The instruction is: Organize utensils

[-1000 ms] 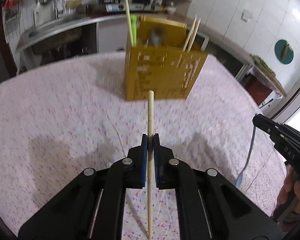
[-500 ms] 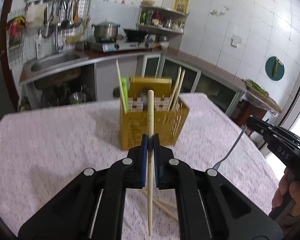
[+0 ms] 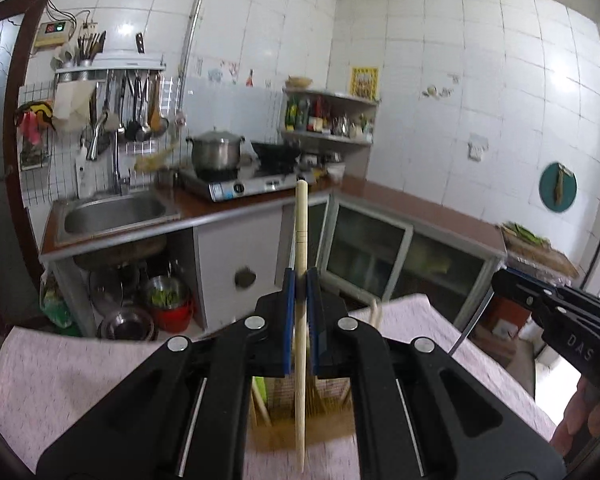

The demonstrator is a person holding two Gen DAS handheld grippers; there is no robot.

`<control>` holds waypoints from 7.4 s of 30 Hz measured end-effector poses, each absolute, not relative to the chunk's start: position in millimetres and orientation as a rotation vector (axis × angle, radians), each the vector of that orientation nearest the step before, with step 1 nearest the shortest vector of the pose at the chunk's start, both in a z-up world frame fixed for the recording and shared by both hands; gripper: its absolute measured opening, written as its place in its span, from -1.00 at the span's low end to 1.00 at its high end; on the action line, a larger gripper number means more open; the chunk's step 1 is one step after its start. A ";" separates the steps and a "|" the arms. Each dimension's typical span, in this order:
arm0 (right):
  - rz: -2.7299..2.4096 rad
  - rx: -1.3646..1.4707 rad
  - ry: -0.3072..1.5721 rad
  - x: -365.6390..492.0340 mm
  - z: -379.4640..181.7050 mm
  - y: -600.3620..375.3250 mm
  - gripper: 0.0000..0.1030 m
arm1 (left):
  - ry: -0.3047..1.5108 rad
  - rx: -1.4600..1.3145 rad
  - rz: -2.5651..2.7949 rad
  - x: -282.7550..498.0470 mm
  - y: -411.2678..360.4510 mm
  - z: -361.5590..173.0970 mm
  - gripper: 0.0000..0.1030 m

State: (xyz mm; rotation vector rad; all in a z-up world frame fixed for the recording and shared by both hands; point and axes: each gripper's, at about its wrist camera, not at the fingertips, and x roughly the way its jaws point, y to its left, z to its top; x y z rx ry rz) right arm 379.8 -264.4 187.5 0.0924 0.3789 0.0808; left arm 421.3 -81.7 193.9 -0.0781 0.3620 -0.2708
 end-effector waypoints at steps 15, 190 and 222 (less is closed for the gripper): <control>0.155 0.066 0.514 461.1 103.0 -234.5 -0.86 | 0.391 -0.081 -0.245 489.0 -84.1 109.9 -0.91; 0.166 0.116 0.696 312.4 19.6 -241.3 -0.88 | 0.799 0.015 -0.150 329.3 -36.3 36.7 -0.92; 0.190 0.203 -0.056 433.6 101.2 -237.8 -0.88 | 0.129 -0.171 -0.264 490.2 -86.1 118.5 -0.91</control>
